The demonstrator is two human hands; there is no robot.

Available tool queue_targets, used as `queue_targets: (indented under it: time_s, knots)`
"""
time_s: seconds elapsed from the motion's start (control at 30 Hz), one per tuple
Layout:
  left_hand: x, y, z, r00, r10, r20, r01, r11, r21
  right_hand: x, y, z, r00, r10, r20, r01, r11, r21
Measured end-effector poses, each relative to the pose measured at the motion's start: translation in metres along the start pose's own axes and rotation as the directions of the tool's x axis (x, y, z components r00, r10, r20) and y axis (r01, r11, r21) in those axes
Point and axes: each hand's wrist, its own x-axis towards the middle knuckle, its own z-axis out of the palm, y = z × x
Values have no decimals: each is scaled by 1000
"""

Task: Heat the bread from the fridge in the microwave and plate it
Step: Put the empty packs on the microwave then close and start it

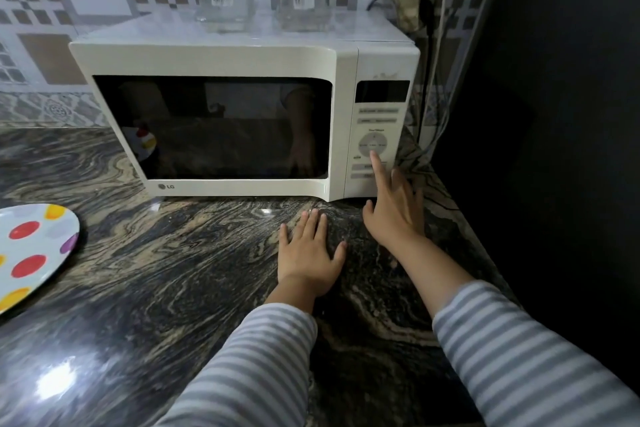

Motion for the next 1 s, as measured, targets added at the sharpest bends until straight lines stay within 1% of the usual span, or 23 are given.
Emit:
queue_targets:
  time_s: [0.13,0.33,0.63,0.7,0.83,0.9,1.0]
  knots:
    - [-1,0,1,1000,0,3,0,1000,10,6,-3,-6,1000,-16,-3,16,998,-53]
    - [0,0,2,1000,-1,-5,2,1000,12,7,-6,-10,1000,14,22,-12,996,-92]
    - [0,1,2,1000,-6,1,6,1000,21,-1,-5,-8,999,29,28,-28,998,-49]
    - [0,1,2,1000,-7,5,7,1000,26,-11,-1,1,996,37,81,-33,998,-53]
    - [0,1,2,1000,-5,11,5,1000,29,-37,7,20,960,33,278,-28,999,-22]
    - [-1,1,1,1000,-7,14,7,1000,24,-46,10,28,954,20,300,-15,1000,-18]
    - [-1,2,0,1000,-8,14,7,1000,23,-50,13,33,959,15,282,-11,1000,-16]
